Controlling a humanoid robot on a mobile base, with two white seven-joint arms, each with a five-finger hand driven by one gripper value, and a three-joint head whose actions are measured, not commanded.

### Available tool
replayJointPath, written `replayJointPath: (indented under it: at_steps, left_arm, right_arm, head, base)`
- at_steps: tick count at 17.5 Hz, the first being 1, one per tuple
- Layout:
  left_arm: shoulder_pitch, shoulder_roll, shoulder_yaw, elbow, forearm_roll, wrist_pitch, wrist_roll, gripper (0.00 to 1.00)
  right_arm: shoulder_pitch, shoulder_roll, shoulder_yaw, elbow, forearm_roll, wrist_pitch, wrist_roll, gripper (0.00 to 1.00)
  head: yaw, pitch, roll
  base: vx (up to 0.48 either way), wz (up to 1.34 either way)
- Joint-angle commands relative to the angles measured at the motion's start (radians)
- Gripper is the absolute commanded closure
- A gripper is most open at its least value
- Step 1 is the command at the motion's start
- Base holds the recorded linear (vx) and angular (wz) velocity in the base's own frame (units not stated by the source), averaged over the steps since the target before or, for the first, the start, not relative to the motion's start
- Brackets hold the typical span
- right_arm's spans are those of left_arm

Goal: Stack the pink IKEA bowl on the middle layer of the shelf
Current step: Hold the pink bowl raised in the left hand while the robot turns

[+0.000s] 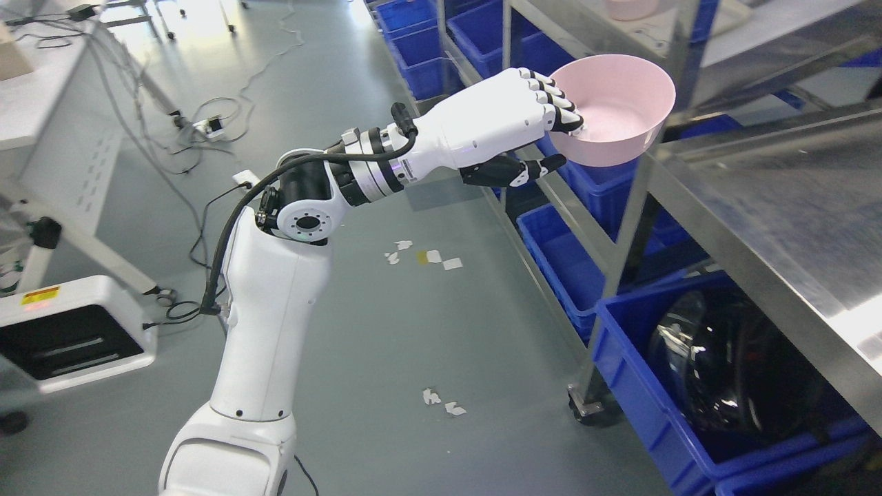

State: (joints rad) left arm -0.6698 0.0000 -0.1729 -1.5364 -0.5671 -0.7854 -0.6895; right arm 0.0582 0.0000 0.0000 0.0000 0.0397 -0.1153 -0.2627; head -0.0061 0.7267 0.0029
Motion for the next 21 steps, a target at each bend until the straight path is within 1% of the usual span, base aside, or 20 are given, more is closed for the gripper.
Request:
replayJointPath:
  at_steps: [1, 9, 21]
  left_arm:
    - [0.002, 0.017, 0.01, -0.027, 0.009, 0.0, 0.001, 0.98]
    - [0.002, 0.017, 0.01, -0.027, 0.009, 0.0, 0.001, 0.97]
    - [0.002, 0.017, 0.009, -0.025, 0.026, 0.0, 0.001, 0.94]
  right_arm:
    - [0.0, -0.017, 0.003, -0.017, -0.001, 0.0, 0.0, 0.0]
    - [0.0, -0.017, 0.005, -0.017, 0.0, 0.0, 0.0, 0.0]
    - [0.0, -0.017, 0.005, -0.017, 0.0, 0.0, 0.0, 0.0]
  head:
    - [0.0, 0.0, 0.0]
    - [0.0, 0.0, 0.0]
    - [0.0, 0.0, 0.0]
  base:
    - [0.167, 0.83]
    - [0.18, 0.56]
    - [0.337, 0.13]
